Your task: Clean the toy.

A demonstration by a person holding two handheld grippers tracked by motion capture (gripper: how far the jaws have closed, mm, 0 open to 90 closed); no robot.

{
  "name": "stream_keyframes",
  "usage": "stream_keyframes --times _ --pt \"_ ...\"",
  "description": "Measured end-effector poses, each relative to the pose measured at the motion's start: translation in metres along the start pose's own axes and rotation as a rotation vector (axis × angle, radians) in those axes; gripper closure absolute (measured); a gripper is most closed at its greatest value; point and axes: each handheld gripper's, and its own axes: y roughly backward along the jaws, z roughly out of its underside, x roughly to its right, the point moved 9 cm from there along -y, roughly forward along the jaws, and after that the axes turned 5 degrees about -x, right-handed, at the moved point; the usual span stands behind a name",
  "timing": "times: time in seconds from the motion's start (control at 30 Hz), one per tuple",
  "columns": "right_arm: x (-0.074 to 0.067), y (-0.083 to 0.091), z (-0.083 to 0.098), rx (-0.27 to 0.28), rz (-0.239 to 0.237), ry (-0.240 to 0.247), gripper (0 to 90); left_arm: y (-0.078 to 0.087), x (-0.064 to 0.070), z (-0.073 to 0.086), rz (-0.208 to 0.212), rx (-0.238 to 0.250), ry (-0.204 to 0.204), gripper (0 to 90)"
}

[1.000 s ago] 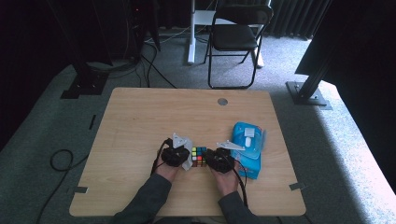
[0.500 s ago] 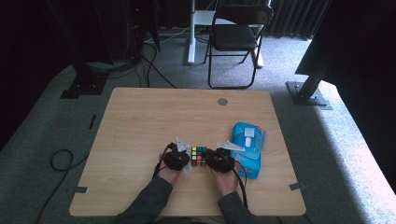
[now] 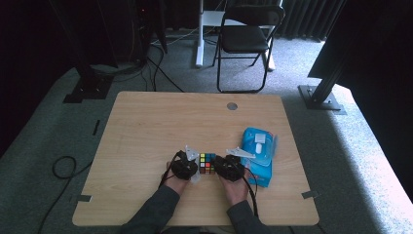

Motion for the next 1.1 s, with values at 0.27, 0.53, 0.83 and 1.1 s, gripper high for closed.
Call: stream_keyframes --times 0.27,0.53,0.83,1.1 --pt "0.0 0.0 0.0 -0.001 -0.002 -0.001 68.0 0.004 0.001 0.0 0.029 0.01 0.018 84.2" --pt "0.0 0.0 0.0 0.001 -0.002 0.001 68.0 0.022 -0.002 -0.015 0.038 0.079 0.029 83.9" --pt "0.0 0.0 0.0 0.001 -0.004 0.001 68.0 0.035 0.006 -0.013 0.071 0.115 0.032 83.6" --pt "0.0 0.0 0.0 0.002 -0.001 0.0 68.0 0.023 0.007 -0.002 0.036 0.06 -0.001 83.7"
